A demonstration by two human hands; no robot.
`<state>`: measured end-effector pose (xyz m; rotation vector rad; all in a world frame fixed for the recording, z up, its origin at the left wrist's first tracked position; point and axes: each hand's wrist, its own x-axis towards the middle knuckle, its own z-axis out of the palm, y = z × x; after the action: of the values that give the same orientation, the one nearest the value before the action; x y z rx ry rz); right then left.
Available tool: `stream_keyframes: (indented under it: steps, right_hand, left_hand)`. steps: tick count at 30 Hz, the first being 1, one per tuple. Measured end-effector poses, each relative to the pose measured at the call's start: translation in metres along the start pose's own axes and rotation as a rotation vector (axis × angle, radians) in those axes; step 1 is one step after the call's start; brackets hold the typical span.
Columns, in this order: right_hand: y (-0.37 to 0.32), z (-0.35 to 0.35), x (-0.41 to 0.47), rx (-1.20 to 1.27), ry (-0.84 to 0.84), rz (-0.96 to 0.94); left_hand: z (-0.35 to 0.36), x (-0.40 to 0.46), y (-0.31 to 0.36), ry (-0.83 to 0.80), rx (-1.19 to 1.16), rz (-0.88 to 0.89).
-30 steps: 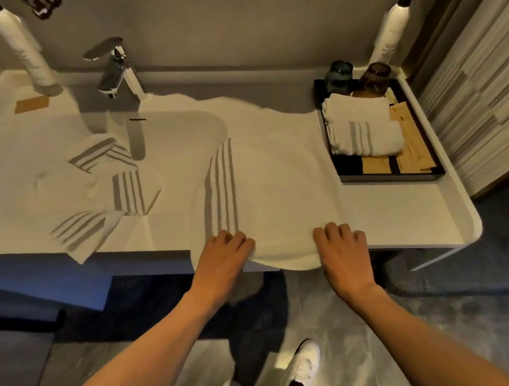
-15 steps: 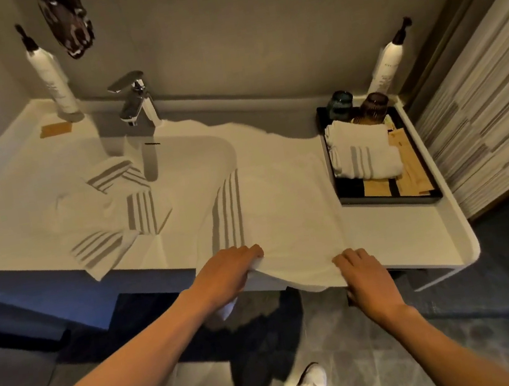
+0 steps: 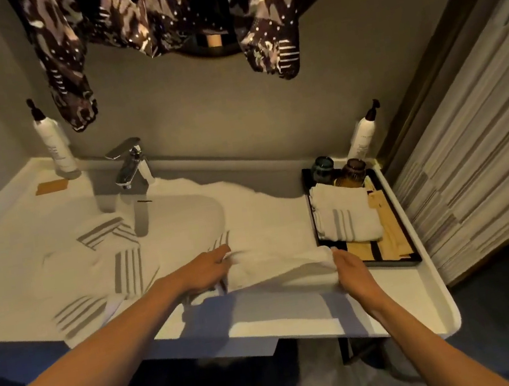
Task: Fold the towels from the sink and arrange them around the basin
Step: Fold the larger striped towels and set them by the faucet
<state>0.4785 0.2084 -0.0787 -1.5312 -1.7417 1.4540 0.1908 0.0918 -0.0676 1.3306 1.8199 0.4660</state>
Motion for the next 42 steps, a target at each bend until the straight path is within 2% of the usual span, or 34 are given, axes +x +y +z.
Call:
stream_keyframes:
  steps: [2,3,8,10,12,13,15,17,18,19,20,22,23,25,28,31,32,35,37,39,42]
  right_hand:
    - [-0.002,-0.001,0.025,-0.003,0.01,0.027]
    - [-0.002,0.001,0.034,-0.022,0.04,0.035]
    - [-0.008,0.006,0.076,-0.172,0.077,0.068]
    - [-0.01,0.007,0.09,-0.239,0.077,0.038]
    - [-0.012,0.005,0.101,-0.243,0.09,0.008]
    - [-0.012,0.005,0.11,-0.205,0.102,0.0]
    - [-0.011,0.006,0.121,-0.181,0.182,-0.058]
    - [-0.005,0.012,0.123,-0.334,0.358,-0.206]
    - [-0.002,0.019,0.122,-0.412,0.436,-0.314]
    - [0.0,0.027,0.119,-0.474,0.459,-0.468]
    - [0.001,0.038,0.116,-0.556,0.4,-0.642]
    - [0.017,0.062,0.116,-0.783,0.151,-0.875]
    - [0.03,0.071,0.117,-0.875,0.049,-0.889]
    - [0.059,0.08,0.116,-0.94,-0.005,-0.816]
    - [0.087,0.08,0.111,-0.974,0.004,-0.789]
    - [0.093,0.087,0.107,-0.971,0.015,-0.758]
    - [0.091,0.091,0.106,-0.968,0.014,-0.728]
    - [0.09,0.093,0.105,-0.974,0.0,-0.695]
    - [0.09,0.09,0.105,-0.979,-0.008,-0.708]
    - [0.089,0.087,0.108,-0.977,-0.007,-0.723]
    - [0.09,0.087,0.109,-0.964,0.001,-0.716]
  left_hand:
    - [-0.004,0.014,0.008,-0.086,-0.058,-0.035]
    - [-0.005,0.015,0.009,-0.122,-0.009,-0.024]
    - [-0.017,0.053,0.002,-0.19,0.539,0.034]
    - [-0.026,0.073,-0.001,-0.158,0.547,0.005]
    - [-0.037,0.089,-0.005,-0.103,0.454,-0.047]
    - [-0.044,0.098,-0.008,-0.036,0.416,-0.067]
    - [-0.05,0.108,-0.013,0.304,0.452,-0.056]
    - [-0.04,0.113,-0.018,0.673,0.588,0.044]
    - [-0.029,0.115,-0.017,0.745,0.636,0.141]
    - [-0.017,0.116,-0.013,0.76,0.652,0.266]
    - [-0.002,0.118,-0.01,0.716,0.654,0.384]
    - [0.031,0.125,-0.015,0.486,0.704,0.52]
    - [0.046,0.127,-0.022,0.355,0.771,0.524]
    - [0.062,0.126,-0.049,0.22,0.804,0.399]
    - [0.049,0.113,-0.097,0.26,0.628,0.056]
    - [0.03,0.088,-0.11,0.221,0.126,-0.359]
    - [0.028,0.085,-0.106,0.246,0.0,-0.418]
    - [0.026,0.095,-0.085,0.422,-0.229,-0.525]
    - [0.027,0.101,-0.079,0.422,-0.322,-0.555]
    - [0.025,0.099,-0.079,0.4,-0.274,-0.507]
    - [0.018,0.077,-0.087,0.283,-0.397,-0.505]
